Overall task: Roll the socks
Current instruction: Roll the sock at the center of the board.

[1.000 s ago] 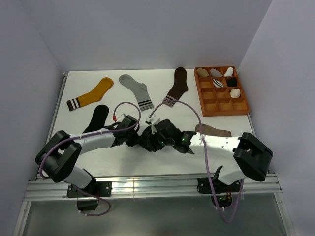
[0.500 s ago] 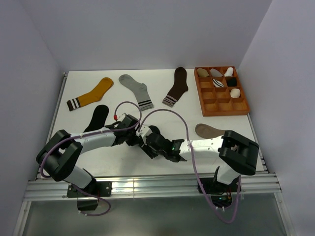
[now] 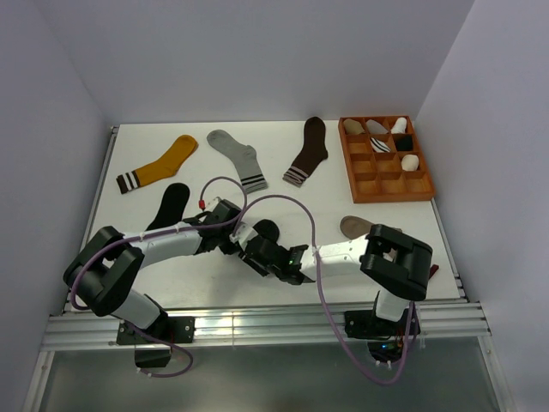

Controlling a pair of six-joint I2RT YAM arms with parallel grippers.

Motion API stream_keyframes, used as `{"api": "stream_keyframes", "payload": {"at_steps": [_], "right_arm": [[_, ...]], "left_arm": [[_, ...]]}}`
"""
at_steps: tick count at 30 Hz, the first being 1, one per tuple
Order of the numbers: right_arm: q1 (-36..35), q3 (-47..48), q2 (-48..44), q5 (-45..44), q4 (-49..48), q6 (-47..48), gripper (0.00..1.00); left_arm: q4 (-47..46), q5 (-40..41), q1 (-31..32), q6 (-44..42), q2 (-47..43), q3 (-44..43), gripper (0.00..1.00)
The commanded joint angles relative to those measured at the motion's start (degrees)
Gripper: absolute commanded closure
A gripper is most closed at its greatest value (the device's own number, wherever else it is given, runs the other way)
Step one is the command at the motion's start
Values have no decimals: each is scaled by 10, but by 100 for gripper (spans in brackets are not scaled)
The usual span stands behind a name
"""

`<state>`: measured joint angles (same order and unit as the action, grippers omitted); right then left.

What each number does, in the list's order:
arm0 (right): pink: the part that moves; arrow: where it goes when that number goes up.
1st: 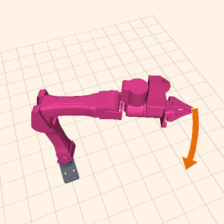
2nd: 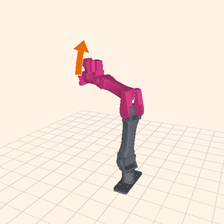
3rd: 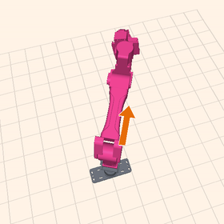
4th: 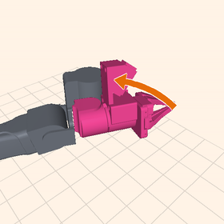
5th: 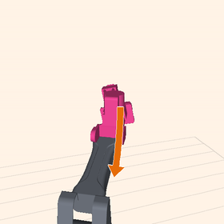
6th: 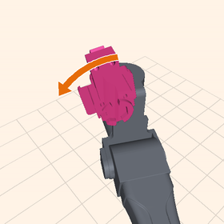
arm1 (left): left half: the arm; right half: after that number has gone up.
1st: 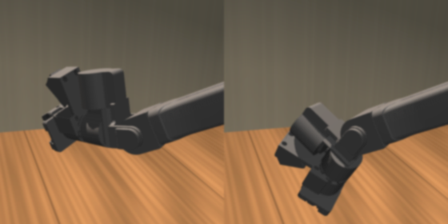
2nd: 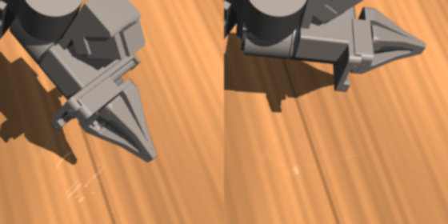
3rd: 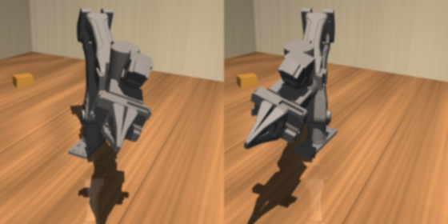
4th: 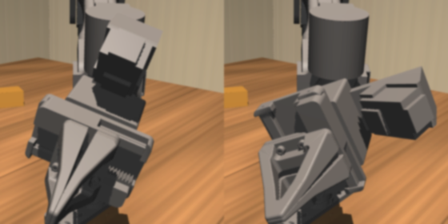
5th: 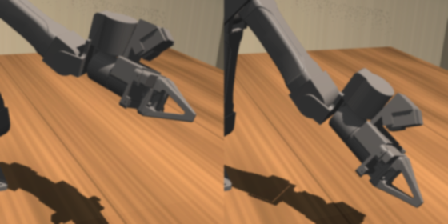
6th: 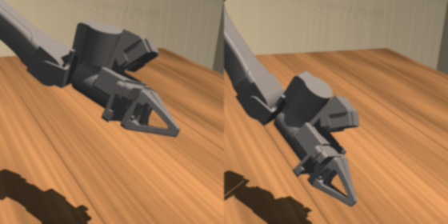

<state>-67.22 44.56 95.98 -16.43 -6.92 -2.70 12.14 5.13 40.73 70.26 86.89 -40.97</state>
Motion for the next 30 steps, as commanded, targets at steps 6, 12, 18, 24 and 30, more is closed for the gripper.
{"api": "stream_keyframes", "payload": {"at_steps": [6,12,18,24,30], "right_arm": [[-6,28,36,15,29,-12,92],[18,42,18,115,85,-42,100],[73,68,20,235,136,-59,100],[124,129,70,361,203,-60,100],[173,176,120,481,236,-78,100]], "left_arm": [[47,0,3,-21,11,3,84],[72,45,1,-1,-46,5,44],[93,74,-24,13,-114,22,27],[99,86,-40,37,-174,54,23],[64,69,-39,55,-236,107,25]]}}
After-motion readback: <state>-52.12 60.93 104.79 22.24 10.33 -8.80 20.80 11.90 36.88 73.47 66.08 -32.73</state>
